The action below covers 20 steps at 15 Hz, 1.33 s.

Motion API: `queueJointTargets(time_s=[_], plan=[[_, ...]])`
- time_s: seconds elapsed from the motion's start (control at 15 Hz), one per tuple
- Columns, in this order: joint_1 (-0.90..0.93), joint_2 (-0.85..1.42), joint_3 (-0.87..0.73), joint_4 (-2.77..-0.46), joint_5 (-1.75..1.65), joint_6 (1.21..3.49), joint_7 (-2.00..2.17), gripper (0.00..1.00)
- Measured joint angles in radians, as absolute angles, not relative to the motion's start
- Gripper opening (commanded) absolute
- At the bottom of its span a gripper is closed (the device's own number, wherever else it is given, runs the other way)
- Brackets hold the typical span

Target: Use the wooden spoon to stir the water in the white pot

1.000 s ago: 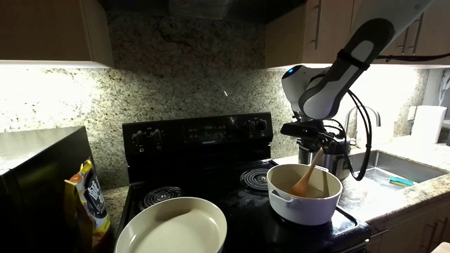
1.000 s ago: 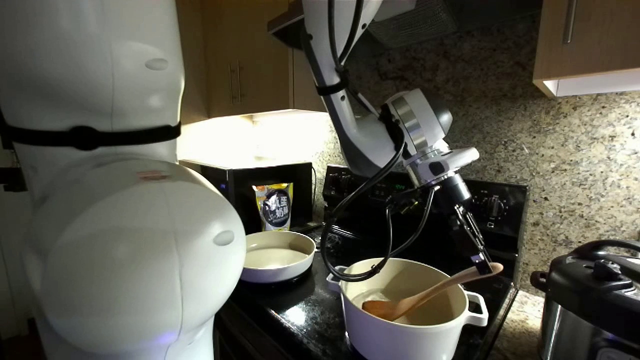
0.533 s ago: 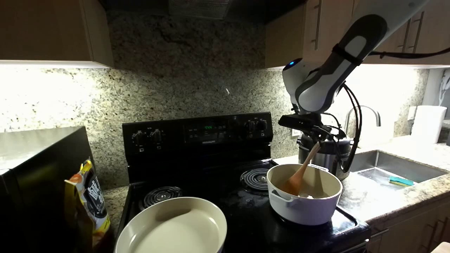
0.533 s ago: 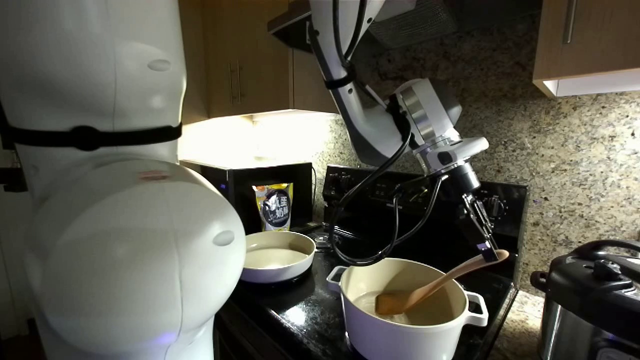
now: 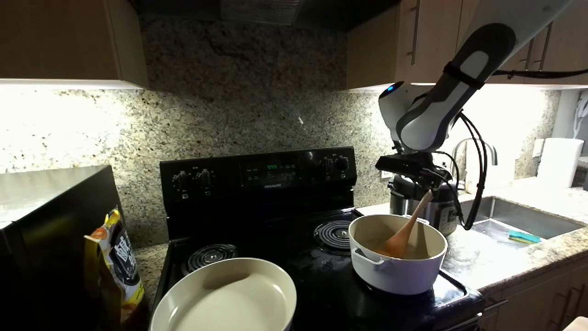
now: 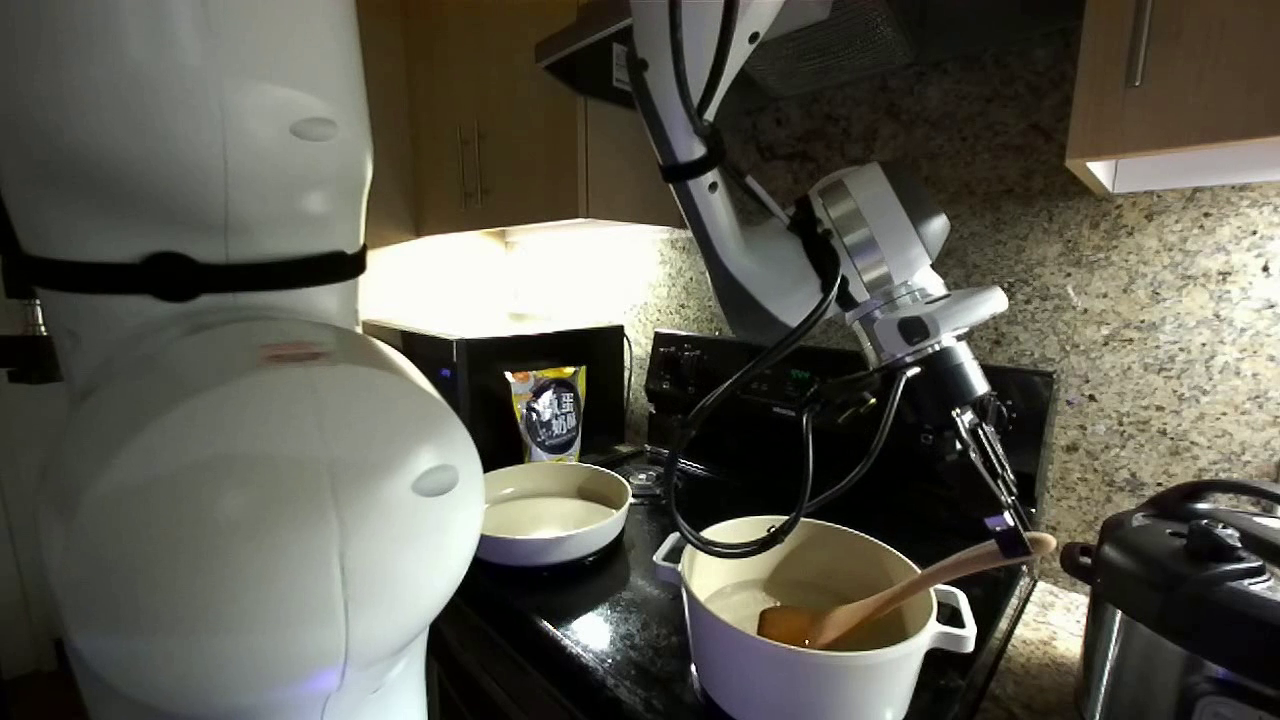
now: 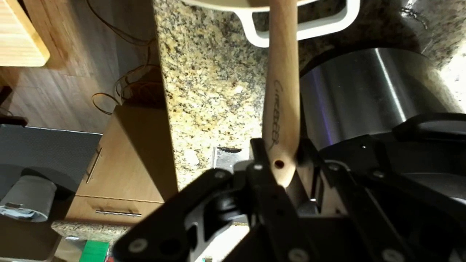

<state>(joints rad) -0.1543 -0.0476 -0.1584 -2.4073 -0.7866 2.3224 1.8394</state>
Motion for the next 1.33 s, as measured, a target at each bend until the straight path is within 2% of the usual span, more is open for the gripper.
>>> queueJointTargets(time_s=[0.93, 1.33], plan=[[-0.111, -0.042, -0.1, -2.35, -0.787, 2.277, 1.734, 0.1], [-0.128, -0.019, -0.128, -2.319, -0.787, 2.224, 1.746, 0.1]])
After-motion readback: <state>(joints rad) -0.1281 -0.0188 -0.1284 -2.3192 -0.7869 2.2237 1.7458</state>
